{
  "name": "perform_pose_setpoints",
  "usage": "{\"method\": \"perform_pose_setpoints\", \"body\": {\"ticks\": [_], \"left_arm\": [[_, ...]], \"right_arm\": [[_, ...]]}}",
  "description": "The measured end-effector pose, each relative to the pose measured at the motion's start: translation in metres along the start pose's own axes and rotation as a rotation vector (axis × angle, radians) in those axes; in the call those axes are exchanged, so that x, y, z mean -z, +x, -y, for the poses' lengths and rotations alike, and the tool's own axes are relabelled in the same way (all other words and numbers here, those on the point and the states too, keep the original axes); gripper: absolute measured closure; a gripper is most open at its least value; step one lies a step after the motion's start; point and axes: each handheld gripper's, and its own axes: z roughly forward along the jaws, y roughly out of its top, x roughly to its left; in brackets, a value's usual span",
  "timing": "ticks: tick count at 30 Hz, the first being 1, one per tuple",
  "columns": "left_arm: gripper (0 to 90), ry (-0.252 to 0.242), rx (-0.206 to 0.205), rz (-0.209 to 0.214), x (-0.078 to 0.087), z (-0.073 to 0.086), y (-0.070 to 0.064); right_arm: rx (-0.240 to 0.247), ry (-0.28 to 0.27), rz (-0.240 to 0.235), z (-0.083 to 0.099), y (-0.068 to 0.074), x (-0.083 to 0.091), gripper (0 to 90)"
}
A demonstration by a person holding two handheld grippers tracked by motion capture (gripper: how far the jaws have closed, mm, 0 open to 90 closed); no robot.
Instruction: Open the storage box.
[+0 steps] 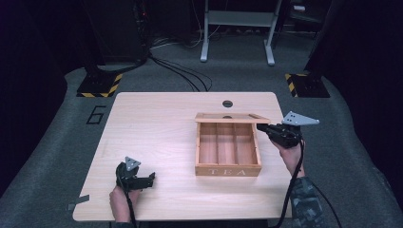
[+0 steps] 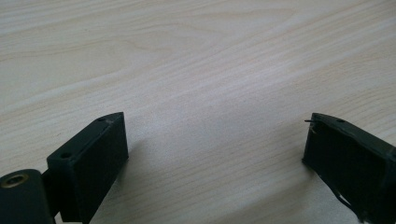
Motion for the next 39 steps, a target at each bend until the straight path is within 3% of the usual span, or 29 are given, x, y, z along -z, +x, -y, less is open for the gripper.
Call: {"method": "perform_pose_setpoints", "body": {"ticks": [22, 39], "left_arm": [[6.4, -0.003, -0.003, -0.002, 0.0, 0.0, 0.0], [6.4, -0.003, -0.003, -0.002, 0.0, 0.0, 0.0]], "right_arm": [[-0.003, 0.017, 0.0, -0.023, -0.013, -0.017, 89.8], [-0.011, 0.005, -0.008, -0.029, -0.019, -0.021, 89.9]]}}
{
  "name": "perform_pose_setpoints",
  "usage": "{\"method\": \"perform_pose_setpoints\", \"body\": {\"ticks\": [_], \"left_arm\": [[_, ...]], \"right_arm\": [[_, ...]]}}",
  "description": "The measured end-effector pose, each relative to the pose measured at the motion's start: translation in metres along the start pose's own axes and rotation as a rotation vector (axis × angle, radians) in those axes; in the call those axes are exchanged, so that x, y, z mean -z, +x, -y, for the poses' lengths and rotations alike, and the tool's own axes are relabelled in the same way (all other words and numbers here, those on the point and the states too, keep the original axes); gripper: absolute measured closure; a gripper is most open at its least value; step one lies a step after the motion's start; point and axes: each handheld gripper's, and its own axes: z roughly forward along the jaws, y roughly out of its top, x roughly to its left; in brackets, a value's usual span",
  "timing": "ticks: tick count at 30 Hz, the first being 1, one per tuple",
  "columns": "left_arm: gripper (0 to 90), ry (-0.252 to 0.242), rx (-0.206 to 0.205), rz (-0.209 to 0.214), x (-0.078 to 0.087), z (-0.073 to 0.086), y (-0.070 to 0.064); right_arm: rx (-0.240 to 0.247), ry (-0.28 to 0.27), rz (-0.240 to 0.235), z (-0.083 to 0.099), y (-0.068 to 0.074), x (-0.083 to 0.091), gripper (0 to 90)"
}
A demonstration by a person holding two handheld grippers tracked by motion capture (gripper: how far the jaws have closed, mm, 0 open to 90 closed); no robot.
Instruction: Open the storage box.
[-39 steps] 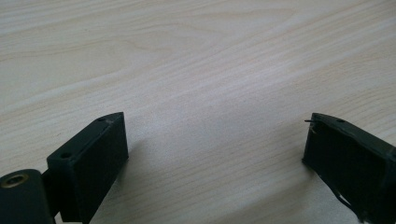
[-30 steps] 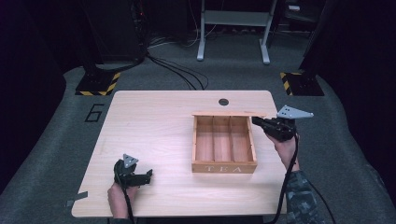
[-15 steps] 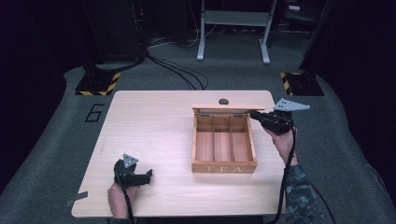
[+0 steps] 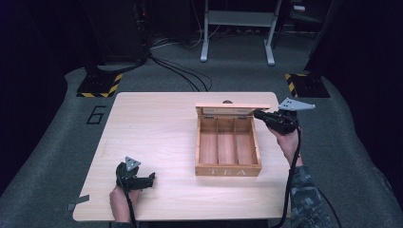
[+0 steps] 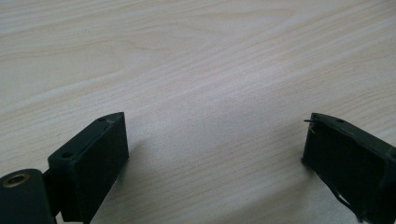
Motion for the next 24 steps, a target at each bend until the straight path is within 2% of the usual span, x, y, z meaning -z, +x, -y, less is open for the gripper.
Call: {"method": "perform_pose_setpoints", "body": {"ticks": [24], "left_arm": [[6.4, -0.003, 0.001, 0.002, -0.0004, -0.0001, 0.0004]], "right_arm": [[0.01, 0.02, -0.001, -0.0037, -0.0023, -0.0062, 89.9]]}}
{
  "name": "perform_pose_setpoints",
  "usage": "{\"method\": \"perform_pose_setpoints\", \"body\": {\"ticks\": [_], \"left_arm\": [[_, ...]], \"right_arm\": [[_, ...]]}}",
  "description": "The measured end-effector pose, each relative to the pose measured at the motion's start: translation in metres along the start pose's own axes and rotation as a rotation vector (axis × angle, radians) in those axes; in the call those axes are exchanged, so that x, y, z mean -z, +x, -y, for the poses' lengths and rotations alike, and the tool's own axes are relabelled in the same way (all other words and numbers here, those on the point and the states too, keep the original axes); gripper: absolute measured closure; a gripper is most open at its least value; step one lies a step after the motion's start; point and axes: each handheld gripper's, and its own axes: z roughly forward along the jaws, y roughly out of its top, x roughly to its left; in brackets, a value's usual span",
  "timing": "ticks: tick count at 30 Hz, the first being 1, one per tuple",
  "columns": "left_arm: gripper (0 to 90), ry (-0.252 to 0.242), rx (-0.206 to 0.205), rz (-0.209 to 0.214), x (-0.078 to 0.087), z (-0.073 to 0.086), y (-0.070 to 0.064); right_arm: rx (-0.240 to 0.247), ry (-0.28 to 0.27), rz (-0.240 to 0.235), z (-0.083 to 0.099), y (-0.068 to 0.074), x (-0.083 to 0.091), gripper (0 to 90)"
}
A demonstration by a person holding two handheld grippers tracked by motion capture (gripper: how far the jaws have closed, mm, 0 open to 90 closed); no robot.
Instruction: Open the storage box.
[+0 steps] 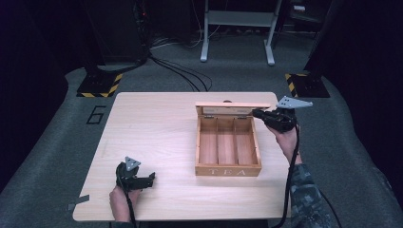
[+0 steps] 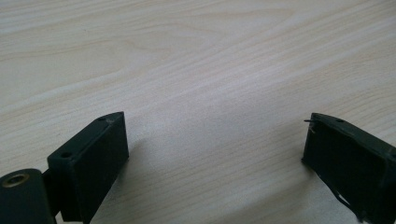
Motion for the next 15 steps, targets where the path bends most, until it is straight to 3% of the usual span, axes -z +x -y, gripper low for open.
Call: {"method": "perform_pose_setpoints", "body": {"ticks": [15], "left_arm": [[6.4, 0.0, 0.0, 0.001, -0.0001, -0.0001, 0.0002]], "right_arm": [[-0.004, 0.033, -0.005, -0.0013, 0.0005, -0.0036, 89.9]]}}
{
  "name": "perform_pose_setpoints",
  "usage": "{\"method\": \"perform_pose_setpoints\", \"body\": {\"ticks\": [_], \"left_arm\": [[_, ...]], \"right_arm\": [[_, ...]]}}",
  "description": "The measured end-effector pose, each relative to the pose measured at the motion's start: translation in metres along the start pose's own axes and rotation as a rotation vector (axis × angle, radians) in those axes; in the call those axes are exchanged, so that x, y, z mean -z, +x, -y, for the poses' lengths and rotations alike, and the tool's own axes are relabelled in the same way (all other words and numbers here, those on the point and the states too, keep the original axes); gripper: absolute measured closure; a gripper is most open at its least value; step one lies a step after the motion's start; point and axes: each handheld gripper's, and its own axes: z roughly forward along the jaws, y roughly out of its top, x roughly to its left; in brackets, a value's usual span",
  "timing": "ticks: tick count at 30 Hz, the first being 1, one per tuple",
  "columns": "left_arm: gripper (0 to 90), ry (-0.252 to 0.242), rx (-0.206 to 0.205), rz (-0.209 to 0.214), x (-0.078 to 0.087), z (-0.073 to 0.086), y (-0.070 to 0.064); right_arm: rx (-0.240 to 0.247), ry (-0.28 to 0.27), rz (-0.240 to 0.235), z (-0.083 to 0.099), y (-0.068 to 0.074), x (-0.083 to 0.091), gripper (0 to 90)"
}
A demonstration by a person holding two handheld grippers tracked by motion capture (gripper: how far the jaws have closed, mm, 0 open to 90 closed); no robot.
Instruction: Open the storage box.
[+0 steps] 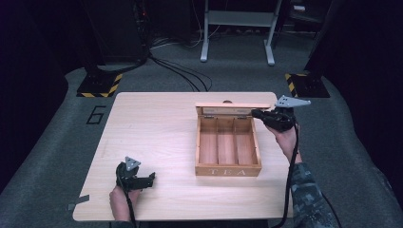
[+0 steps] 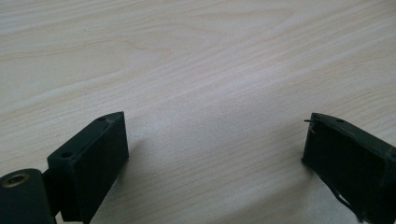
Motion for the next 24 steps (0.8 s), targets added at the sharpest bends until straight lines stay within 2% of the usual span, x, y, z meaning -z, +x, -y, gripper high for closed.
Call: {"method": "perform_pose_setpoints", "body": {"ticks": [5, 7, 9, 15, 24], "left_arm": [[6.4, 0.001, -0.001, -0.001, 0.0002, 0.0, -0.0002], [6.5, 0.002, 0.0, 0.002, -0.0002, -0.0005, 0.0009], [6.9, 0.004, -0.001, 0.0, 0.0001, -0.0005, 0.0008], [7.0, 0.0, 0.0, -0.001, -0.0001, -0.0004, 0.0007], [7.1, -0.002, 0.002, -0.002, 0.0, -0.0001, 0.0003]], "right_arm": [[-0.016, 0.0, -0.004, 0.0026, -0.0019, -0.0025, 90.0], [-0.003, -0.003, -0.002, 0.0023, -0.0039, -0.0044, 90.0], [-0.028, -0.012, -0.022, 0.0037, -0.0079, -0.005, 90.0], [-0.005, 0.004, -0.01, 0.0082, -0.0058, -0.0039, 90.0], [-0.004, 0.001, -0.004, 0.0078, -0.0045, -0.0036, 90.0]]}}
